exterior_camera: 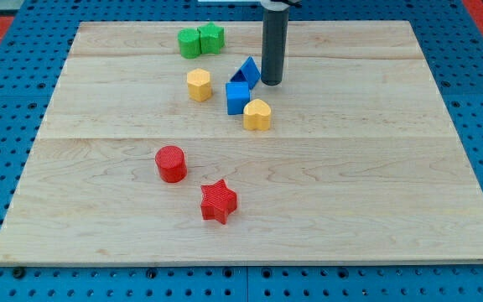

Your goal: Separate the yellow heart and the blue cube

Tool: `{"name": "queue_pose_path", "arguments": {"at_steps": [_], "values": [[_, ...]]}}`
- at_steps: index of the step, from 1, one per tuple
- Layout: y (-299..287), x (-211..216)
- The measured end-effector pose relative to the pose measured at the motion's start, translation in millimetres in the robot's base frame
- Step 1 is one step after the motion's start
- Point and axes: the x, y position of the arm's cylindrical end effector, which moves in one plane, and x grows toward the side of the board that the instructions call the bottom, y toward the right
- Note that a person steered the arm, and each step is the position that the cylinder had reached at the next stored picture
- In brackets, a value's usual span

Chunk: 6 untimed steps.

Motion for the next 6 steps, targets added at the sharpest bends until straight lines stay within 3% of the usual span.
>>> {"name": "queue_pose_path", "arguments": {"at_steps": [1, 2, 4, 5, 6], "values": [[1, 2], [-4, 46], [-62, 50], [0, 57], [37, 119]]}}
